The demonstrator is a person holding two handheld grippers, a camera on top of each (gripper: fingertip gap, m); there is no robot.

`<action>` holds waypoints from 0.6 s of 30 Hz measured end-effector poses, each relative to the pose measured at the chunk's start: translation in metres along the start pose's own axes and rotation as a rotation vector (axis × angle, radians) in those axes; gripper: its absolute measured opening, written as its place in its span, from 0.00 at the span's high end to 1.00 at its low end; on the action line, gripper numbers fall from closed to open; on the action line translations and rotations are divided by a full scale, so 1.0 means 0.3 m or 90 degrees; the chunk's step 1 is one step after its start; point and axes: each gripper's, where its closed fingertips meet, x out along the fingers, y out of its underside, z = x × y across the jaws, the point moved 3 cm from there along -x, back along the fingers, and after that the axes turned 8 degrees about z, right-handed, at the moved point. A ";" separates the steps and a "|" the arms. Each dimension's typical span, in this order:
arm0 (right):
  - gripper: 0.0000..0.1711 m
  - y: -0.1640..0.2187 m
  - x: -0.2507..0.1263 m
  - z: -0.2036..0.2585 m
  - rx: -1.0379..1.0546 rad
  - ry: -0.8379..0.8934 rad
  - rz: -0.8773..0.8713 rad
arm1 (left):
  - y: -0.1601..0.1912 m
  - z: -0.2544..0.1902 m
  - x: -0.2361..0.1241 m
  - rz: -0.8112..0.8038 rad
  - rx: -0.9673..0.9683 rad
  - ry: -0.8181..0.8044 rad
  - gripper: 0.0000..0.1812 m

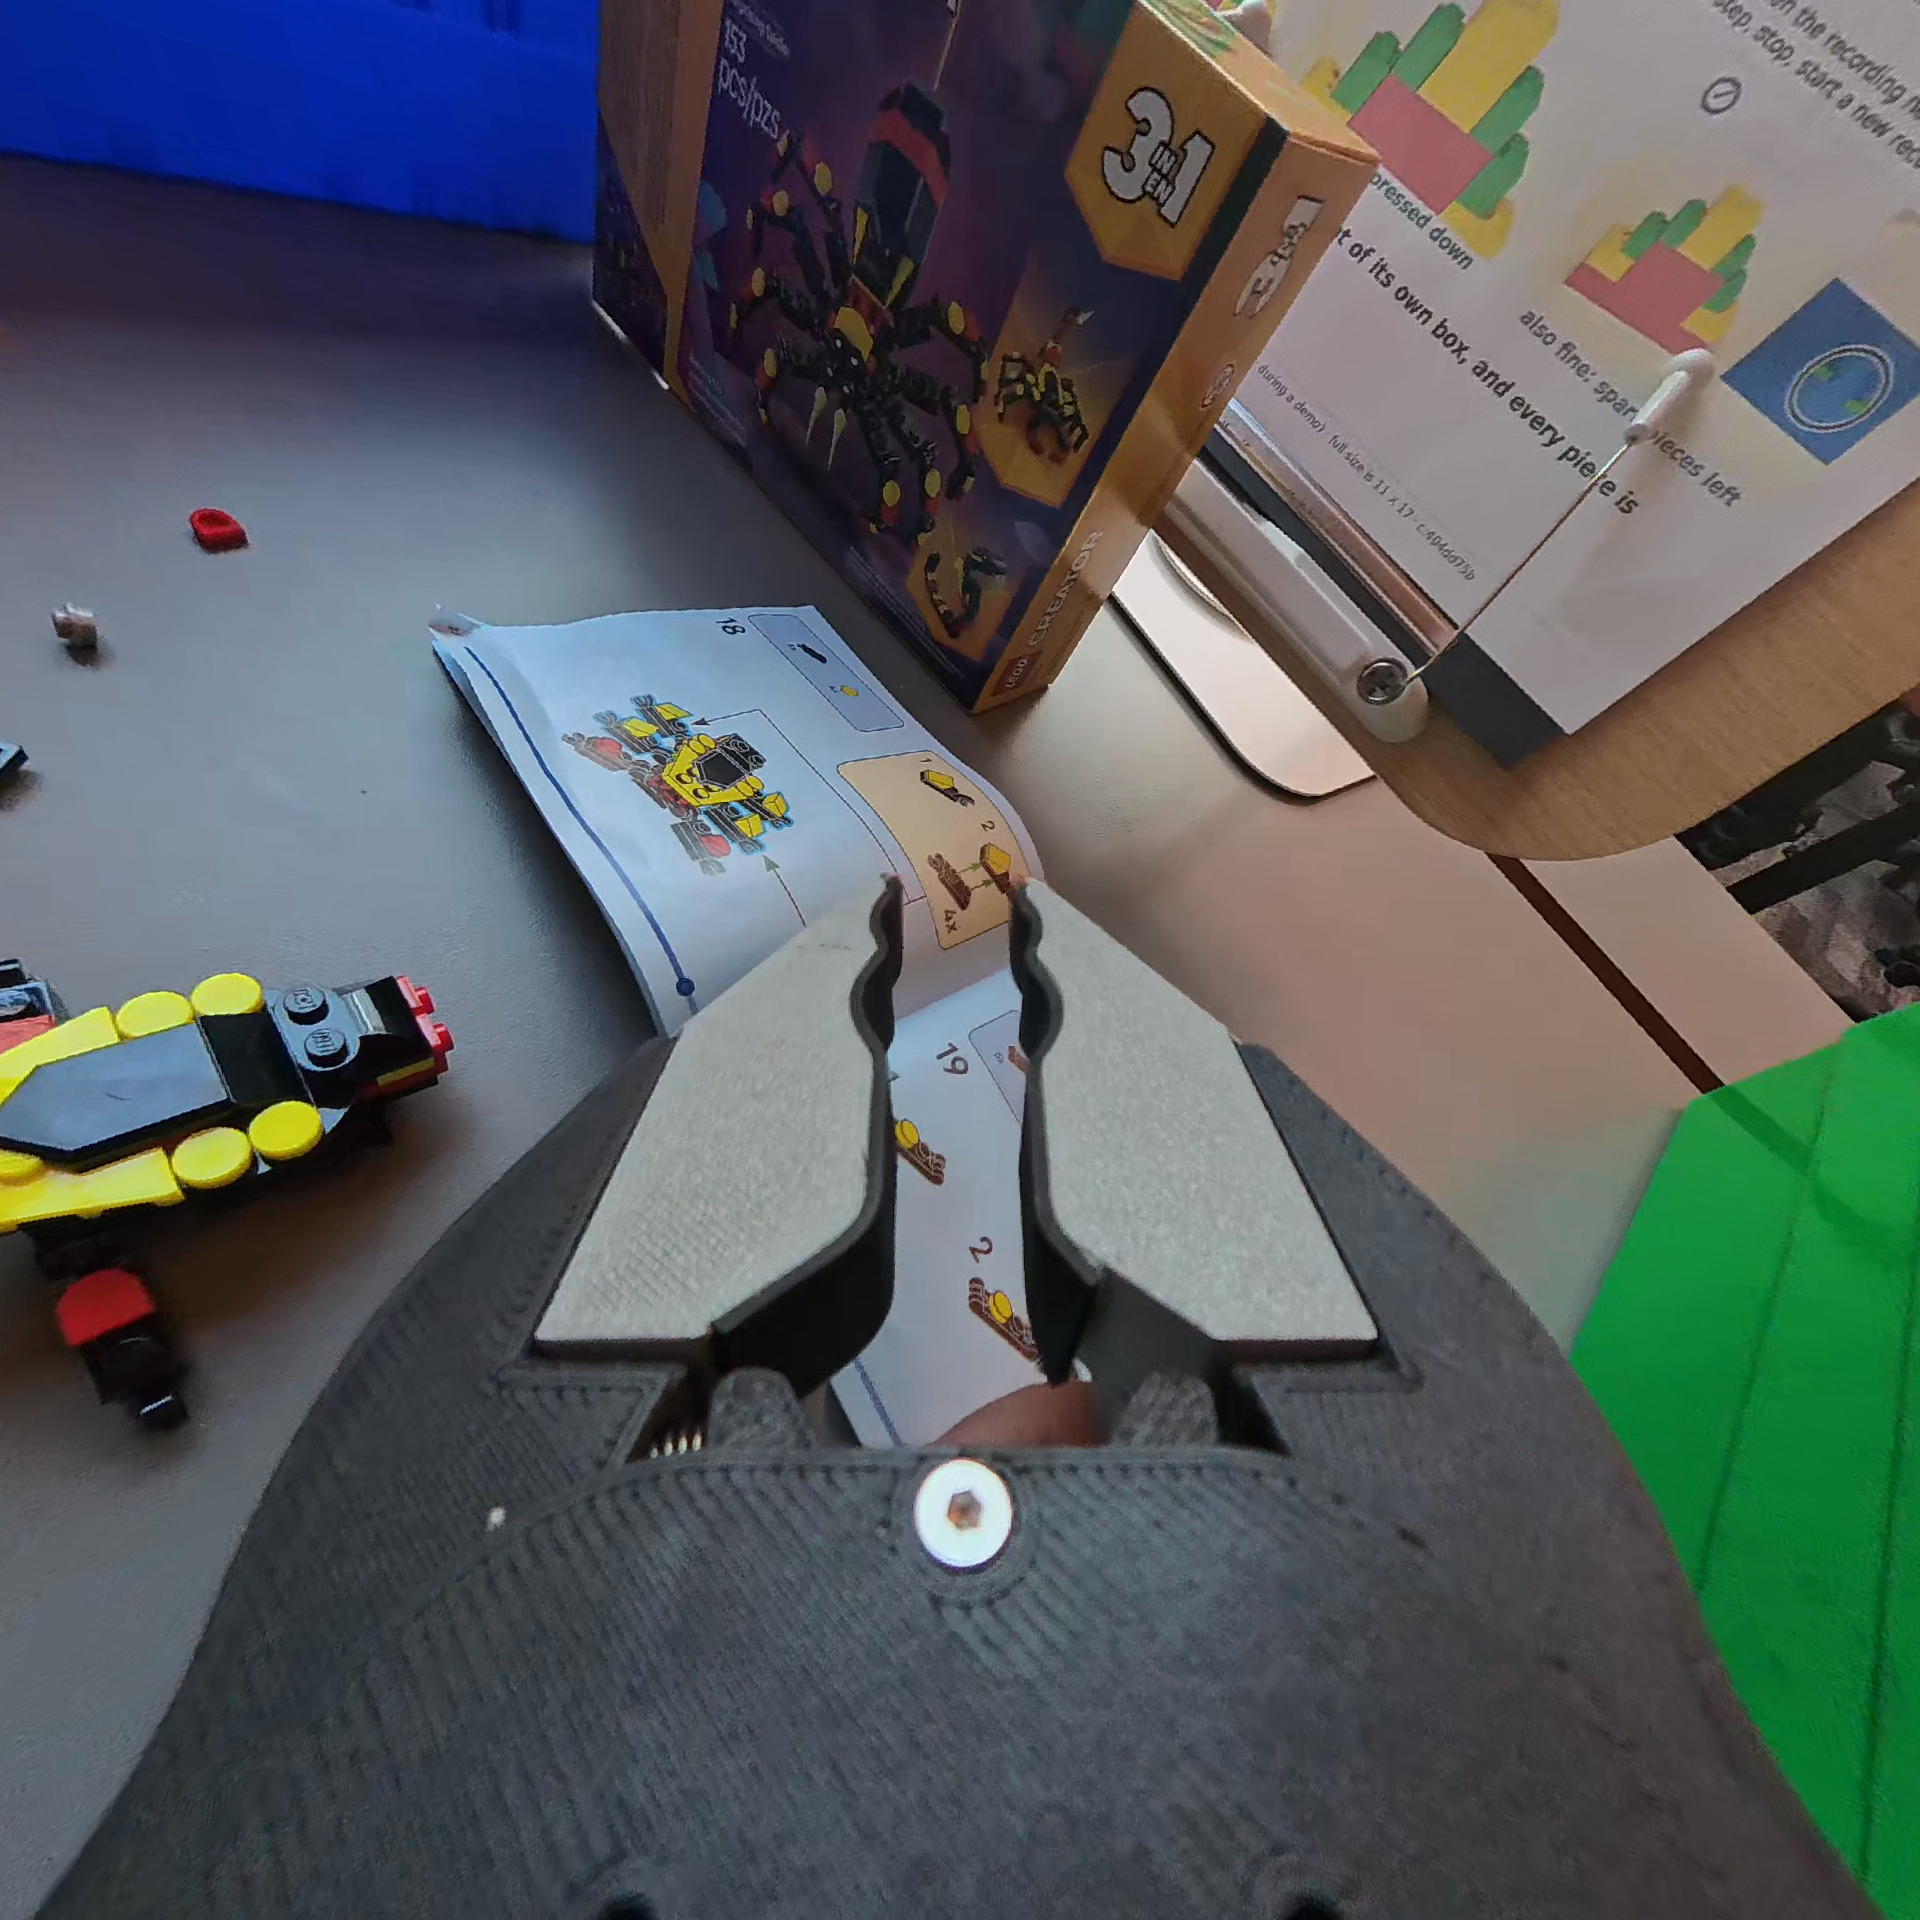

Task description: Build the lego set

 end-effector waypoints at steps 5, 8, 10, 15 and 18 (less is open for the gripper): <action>0.91 -0.007 -0.001 -0.006 0.008 -0.001 -0.011 | 0.052 -0.042 0.040 0.045 0.026 0.052 0.77; 0.91 -0.009 0.005 -0.006 0.014 -0.013 -0.010 | 0.126 0.018 0.056 0.117 0.067 -0.010 0.78; 0.91 -0.008 0.005 -0.003 0.014 -0.019 -0.010 | 0.178 0.036 0.073 0.164 0.029 0.007 0.77; 0.91 -0.018 -0.012 -0.001 0.005 -0.001 -0.033 | 0.251 0.070 0.081 0.238 0.003 -0.010 0.76; 0.91 -0.015 -0.013 0.003 0.010 -0.004 -0.026 | 0.251 0.049 0.079 0.236 0.011 -0.010 0.75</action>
